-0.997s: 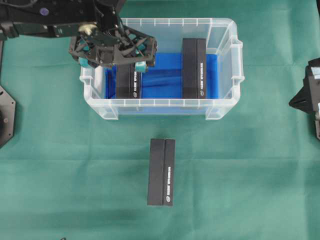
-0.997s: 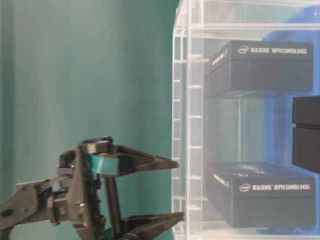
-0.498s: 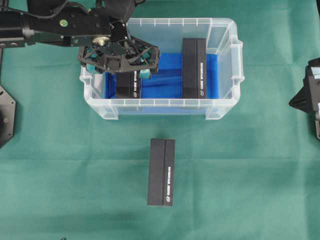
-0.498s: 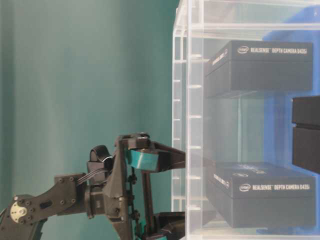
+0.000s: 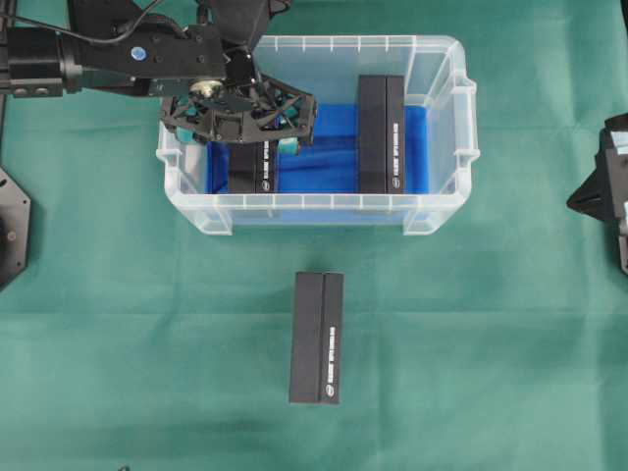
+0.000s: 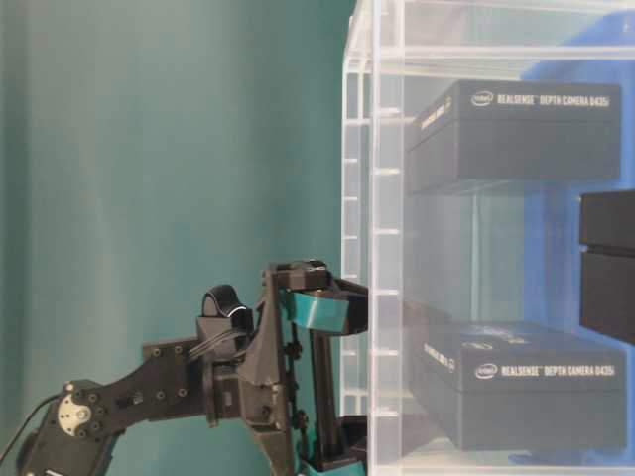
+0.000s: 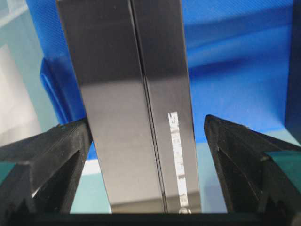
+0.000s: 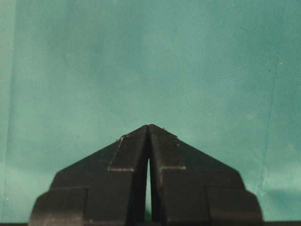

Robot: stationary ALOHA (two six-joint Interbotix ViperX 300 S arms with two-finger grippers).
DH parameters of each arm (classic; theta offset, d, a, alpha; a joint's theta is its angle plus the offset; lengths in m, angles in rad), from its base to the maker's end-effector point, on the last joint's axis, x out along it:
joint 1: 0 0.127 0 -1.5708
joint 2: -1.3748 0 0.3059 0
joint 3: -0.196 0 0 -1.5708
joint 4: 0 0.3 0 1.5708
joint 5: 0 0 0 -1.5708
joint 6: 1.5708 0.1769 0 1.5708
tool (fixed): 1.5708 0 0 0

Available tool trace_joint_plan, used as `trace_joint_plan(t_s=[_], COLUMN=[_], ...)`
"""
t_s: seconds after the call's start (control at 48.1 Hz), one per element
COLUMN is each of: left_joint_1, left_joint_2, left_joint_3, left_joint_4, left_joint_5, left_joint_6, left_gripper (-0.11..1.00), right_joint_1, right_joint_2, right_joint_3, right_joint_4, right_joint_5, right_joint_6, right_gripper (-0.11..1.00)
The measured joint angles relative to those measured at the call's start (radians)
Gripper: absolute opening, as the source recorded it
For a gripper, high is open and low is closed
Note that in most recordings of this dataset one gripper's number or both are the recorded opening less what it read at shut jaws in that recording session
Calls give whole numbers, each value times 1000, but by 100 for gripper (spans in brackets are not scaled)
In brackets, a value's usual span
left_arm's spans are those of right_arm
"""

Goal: Take the box out of the case with the left arm.
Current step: 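Lower the left gripper around the left box, then close the left gripper on the left black box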

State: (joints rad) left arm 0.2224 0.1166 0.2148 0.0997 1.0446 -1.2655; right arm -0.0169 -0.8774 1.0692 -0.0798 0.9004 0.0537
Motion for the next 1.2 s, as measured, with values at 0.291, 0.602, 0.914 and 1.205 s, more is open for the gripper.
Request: trace_joint_plan(t_s=[0.291, 0.602, 0.914, 1.205], left_joint_1=[2, 3, 3, 3], left_joint_2=[-2, -2, -6, -9], left_joint_3=[20, 23, 29, 32], left_joint_4=[41, 46, 44, 41], left_joint_5=[-11, -12, -46, -51], left_joint_6=[-32, -35, -44, -54], left_gripper=[93, 93, 61, 61], right_joint_1=[0, 0, 0, 0], right_joint_2=[2, 2, 2, 2], right_joint_3=[2, 2, 0, 0], right_joint_4=[0, -2, 0, 0], right_joint_5=[-2, 0, 0, -2], right_joint_6=[2, 0, 0, 2], right_gripper=[0, 0, 0, 0])
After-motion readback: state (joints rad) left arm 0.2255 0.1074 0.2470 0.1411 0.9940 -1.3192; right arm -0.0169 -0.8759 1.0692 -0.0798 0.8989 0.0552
